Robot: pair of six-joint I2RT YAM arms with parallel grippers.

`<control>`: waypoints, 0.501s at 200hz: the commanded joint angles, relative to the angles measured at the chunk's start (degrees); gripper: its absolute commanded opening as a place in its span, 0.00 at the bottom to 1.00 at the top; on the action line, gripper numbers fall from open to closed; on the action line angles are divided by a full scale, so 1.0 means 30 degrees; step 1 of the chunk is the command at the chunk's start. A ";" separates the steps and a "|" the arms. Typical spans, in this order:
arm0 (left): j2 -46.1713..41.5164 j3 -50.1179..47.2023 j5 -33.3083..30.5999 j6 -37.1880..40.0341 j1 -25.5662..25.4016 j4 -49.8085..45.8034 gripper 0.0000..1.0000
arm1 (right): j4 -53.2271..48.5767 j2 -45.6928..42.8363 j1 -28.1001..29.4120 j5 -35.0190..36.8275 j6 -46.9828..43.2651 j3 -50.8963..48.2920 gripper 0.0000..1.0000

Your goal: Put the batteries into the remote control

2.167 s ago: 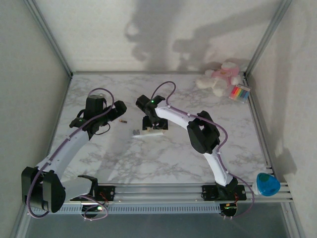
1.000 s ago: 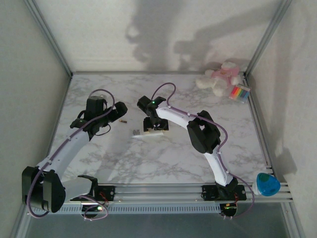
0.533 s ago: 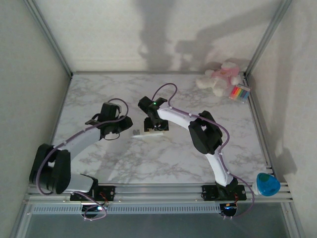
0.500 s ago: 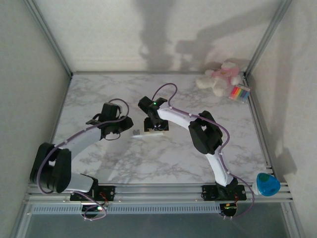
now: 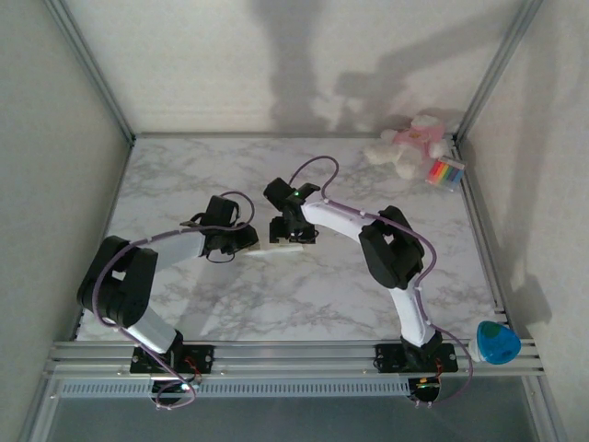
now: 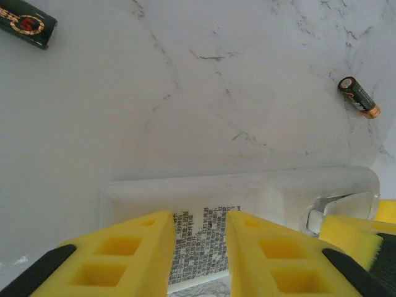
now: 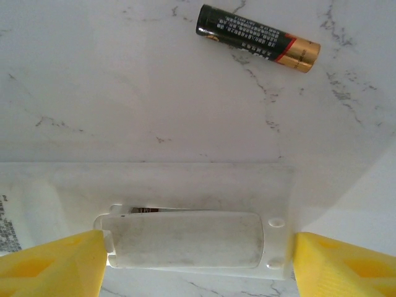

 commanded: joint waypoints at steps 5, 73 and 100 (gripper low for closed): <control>0.0493 -0.0026 -0.0272 -0.0059 -0.0220 -0.0138 0.29 | 0.0216 -0.0740 -0.0158 -0.0500 0.0436 -0.0488 0.77; 0.0195 0.0170 -0.0411 0.0102 -0.0221 -0.0385 0.31 | 0.3076 -0.3328 -0.1137 -0.2096 0.1485 -0.3394 0.79; -0.0139 0.0419 -0.0538 0.0241 -0.0222 -0.0654 0.32 | 0.2690 -0.3361 -0.1135 -0.2494 0.0866 -0.2850 0.85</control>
